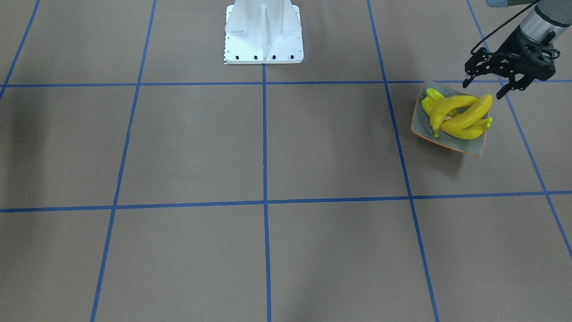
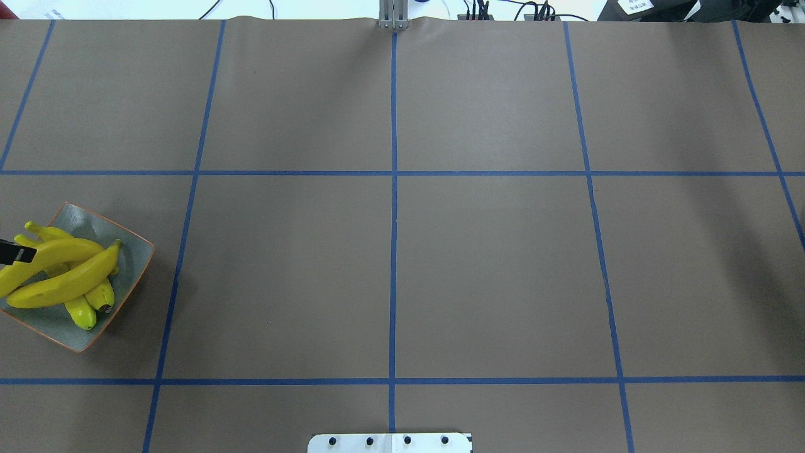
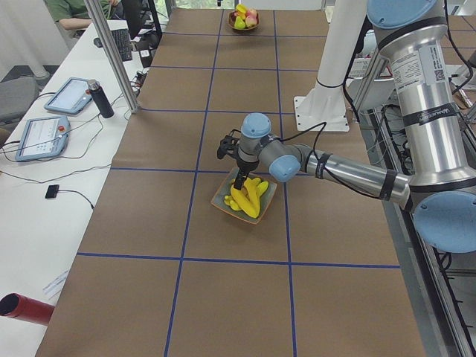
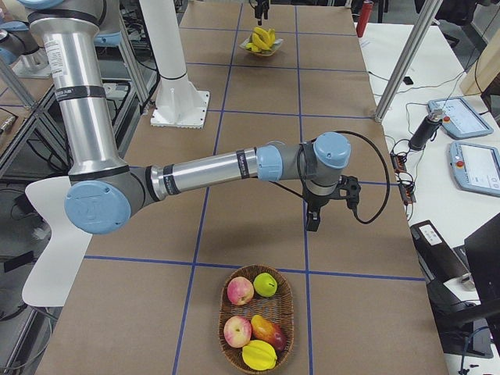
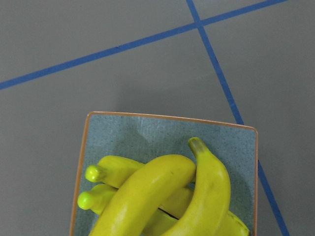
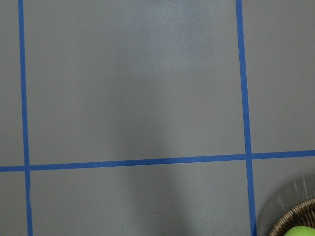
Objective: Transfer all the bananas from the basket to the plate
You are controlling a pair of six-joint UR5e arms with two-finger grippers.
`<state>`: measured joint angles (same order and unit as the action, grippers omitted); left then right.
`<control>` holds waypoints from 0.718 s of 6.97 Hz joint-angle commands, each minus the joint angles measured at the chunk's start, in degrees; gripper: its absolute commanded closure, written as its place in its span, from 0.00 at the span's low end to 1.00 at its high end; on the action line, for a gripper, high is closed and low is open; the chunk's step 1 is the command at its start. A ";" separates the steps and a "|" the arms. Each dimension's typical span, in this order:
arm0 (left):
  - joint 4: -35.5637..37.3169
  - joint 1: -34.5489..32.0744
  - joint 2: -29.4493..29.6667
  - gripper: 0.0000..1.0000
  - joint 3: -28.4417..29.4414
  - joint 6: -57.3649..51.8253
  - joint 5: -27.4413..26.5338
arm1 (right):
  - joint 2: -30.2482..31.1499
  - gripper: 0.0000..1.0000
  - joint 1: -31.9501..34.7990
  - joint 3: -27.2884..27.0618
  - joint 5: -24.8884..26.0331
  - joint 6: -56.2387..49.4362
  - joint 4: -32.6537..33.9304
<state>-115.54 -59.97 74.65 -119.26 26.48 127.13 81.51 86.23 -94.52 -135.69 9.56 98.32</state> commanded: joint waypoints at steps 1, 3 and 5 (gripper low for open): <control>17.35 -8.27 6.52 0.01 -0.54 -14.00 0.48 | 3.47 0.01 1.47 0.13 0.69 -3.04 -1.29; 42.55 -17.07 20.38 0.01 0.16 -28.53 0.05 | 4.36 0.01 2.97 0.21 3.48 -3.84 -1.21; 49.88 -25.00 25.37 0.01 6.46 -36.97 0.48 | 6.54 0.01 4.38 -0.05 3.94 -4.71 -1.20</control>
<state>-70.13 -80.91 97.36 -116.37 -4.76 127.49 86.64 89.71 -94.48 -132.27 5.53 97.15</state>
